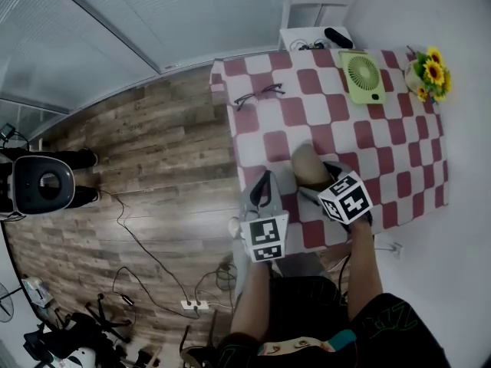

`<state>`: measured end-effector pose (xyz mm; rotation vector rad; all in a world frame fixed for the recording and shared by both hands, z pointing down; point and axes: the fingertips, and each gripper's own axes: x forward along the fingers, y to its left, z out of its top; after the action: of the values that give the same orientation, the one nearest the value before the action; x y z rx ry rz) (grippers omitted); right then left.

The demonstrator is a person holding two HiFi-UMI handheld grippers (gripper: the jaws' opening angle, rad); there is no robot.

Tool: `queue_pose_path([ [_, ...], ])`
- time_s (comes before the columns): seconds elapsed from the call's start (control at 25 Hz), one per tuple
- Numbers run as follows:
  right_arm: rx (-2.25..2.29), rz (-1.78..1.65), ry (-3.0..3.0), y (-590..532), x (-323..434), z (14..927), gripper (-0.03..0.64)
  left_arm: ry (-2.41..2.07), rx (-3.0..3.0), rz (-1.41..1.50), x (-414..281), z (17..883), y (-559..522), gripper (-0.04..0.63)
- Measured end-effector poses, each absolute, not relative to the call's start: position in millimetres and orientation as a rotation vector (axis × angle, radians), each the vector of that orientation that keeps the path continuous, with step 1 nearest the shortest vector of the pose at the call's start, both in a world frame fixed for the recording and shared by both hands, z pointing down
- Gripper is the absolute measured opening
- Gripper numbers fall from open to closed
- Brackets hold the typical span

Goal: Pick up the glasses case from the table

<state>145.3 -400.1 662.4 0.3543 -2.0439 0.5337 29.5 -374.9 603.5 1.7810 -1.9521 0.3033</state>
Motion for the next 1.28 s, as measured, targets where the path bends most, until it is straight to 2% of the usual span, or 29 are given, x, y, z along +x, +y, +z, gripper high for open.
queue_pose_path([
  [0.32, 0.420, 0.515, -2.115, -402.9, 132.8, 647.9, 0.368, -1.955, 1.806, 0.280, 13.6, 593.2, -387.7, 0.011],
  [0.6, 0.622, 0.522, -2.273, -422.3, 132.7, 608.8, 0.364, -1.986, 1.902, 0.233, -3.5, 551.0, -414.2, 0.011],
  [1.28, 0.974, 0.182, -2.624, -486.2, 126.8, 451.7, 0.362, -2.150, 2.118, 0.060, -13.1, 413.4, -441.8, 0.011],
])
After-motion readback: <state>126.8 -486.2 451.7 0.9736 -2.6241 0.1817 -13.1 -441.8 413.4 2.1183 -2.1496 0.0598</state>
